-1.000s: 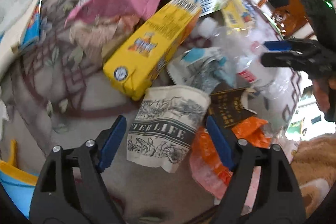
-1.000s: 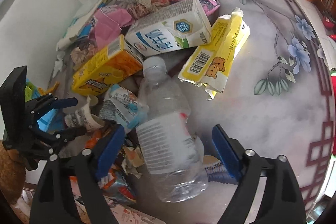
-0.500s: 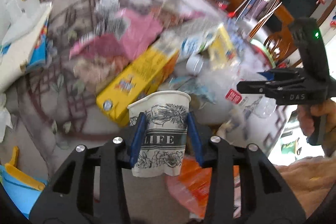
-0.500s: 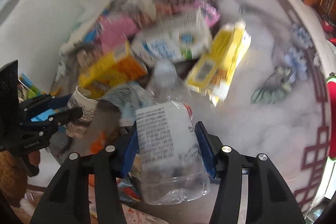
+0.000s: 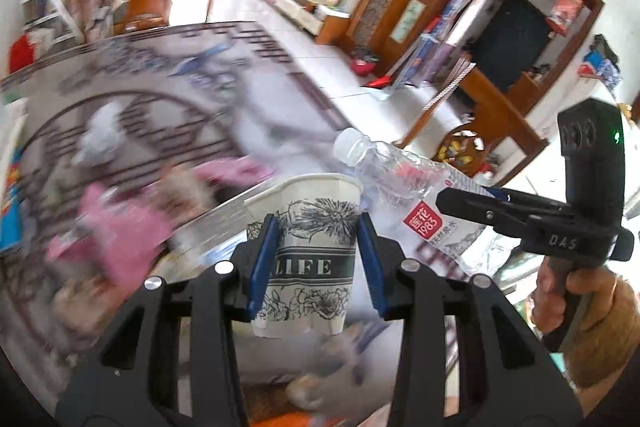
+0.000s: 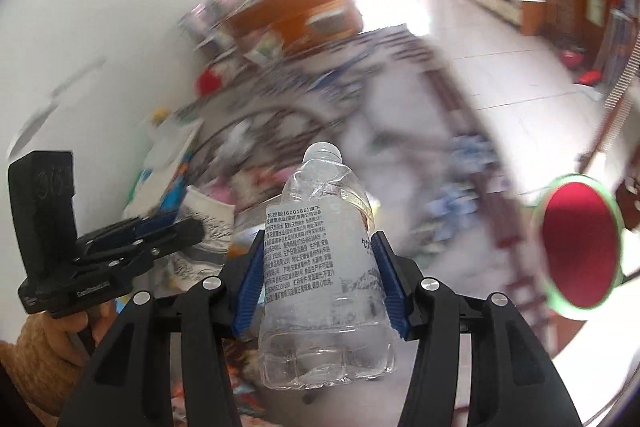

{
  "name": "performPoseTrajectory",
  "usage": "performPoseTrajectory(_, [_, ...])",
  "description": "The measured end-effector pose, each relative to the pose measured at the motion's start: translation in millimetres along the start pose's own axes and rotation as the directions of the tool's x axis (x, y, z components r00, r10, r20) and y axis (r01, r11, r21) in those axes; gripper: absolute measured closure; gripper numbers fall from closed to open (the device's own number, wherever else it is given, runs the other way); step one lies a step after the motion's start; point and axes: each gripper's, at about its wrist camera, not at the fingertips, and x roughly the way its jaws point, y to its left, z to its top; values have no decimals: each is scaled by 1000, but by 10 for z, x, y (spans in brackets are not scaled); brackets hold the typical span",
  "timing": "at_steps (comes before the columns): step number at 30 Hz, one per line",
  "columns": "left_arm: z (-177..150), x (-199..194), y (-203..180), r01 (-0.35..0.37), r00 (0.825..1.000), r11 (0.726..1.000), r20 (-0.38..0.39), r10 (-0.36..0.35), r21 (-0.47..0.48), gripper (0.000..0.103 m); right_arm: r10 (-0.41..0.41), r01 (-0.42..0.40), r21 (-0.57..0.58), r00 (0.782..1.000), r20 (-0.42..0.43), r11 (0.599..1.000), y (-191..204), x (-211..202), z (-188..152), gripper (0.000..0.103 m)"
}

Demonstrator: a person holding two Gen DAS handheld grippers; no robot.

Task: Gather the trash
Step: 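Carry bottle and cup to the red bin and release both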

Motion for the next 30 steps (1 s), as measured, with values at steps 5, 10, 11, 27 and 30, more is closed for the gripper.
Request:
performPoseTrajectory(5, [318,628,-544,119,992,991,-55,-116,57,64,-151,141,195,988,36,971,-857,-256,-28,53])
performPoseTrajectory(10, [497,1414,-1191,210,969,972,-155,-192,107,64,-261,230,417,965,16,879,-1818,-465,-231,53])
performPoseTrajectory(11, [509,1549,-1321,219,965,968,-172,-197,121,64,-274,240,444,962,13,863,-1959,-515,-268,53])
performPoseTrajectory(27, [607,2924,-2382,219,947,950,-284,-151,223,30,-311,284,599,949,-61,749,-3207,-544,-439,32])
performPoseTrajectory(30, [615,2912,-2324,211,947,952,-288,-143,221,30,-315,286,609,947,-62,740,-3275,-553,-442,31])
